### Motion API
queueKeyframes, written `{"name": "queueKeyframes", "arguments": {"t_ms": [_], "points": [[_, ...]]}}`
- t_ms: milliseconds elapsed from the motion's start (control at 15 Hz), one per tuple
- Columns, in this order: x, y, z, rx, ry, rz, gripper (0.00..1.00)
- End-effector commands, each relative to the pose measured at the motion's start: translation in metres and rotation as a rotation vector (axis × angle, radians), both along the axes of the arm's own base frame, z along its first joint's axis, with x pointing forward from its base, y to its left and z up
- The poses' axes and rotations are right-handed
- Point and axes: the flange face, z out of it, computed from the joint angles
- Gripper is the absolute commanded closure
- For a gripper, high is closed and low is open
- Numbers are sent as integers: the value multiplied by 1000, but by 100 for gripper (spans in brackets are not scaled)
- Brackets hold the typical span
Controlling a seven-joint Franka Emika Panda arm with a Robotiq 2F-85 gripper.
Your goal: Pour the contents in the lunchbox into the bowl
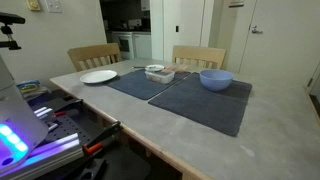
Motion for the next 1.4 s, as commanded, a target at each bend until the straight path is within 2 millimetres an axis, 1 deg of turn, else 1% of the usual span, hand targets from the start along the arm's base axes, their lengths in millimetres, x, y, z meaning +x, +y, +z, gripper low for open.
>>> {"name": "queueKeyframes", "arguments": {"t_ms": [0, 267, 400, 533, 733, 800, 933, 1067, 1333], "points": [[0, 0, 1, 0, 1, 0, 0], [14, 3, -1, 47, -3, 11, 0], [28, 14, -2, 71, 5, 36, 0], [45, 30, -5, 107, 13, 78, 0], [75, 66, -17, 128, 52, 122, 0], [84, 74, -21, 131, 52, 130, 0], [106, 92, -32, 108, 38, 133, 0], [127, 103, -44, 83, 21, 135, 0], [171, 110, -78, 47, 14, 141, 0]]}}
